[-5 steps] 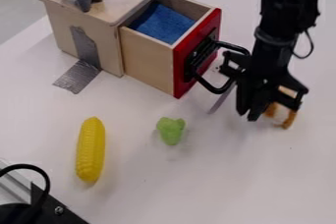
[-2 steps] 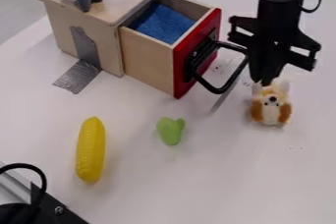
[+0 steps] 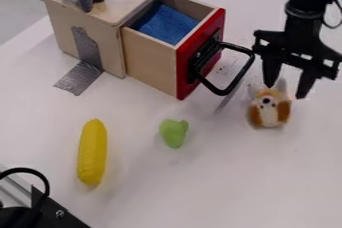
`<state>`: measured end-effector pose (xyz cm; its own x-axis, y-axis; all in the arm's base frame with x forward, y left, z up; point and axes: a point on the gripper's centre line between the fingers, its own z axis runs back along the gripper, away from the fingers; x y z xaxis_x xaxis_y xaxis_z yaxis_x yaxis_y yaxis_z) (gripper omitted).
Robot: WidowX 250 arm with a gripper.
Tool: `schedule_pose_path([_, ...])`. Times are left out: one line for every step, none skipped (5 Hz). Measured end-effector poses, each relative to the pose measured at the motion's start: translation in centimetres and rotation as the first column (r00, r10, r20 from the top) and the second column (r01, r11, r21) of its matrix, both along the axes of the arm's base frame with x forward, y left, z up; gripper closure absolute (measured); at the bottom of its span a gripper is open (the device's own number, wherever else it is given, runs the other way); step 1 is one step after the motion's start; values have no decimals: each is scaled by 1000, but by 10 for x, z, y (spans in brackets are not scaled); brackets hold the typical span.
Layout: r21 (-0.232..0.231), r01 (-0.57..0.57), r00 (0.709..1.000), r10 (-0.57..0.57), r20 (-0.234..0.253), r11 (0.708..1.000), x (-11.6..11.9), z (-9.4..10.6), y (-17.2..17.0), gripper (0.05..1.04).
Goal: Put small dog toy in drawer
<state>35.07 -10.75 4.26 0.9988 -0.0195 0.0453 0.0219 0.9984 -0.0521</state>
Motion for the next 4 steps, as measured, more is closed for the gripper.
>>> schedule_pose_path([11,2,1000,-2,-24,1000,1,-16,-3,83])
schedule_pose_path([43,17,997,-14,-69,999,0,-30,-1,85])
schedule_pose_path([85,44,994,-35,-107,995,-7,-39,6,121])
schedule_pose_path([92,50,992,-39,-122,995,-13,-41,8,372])
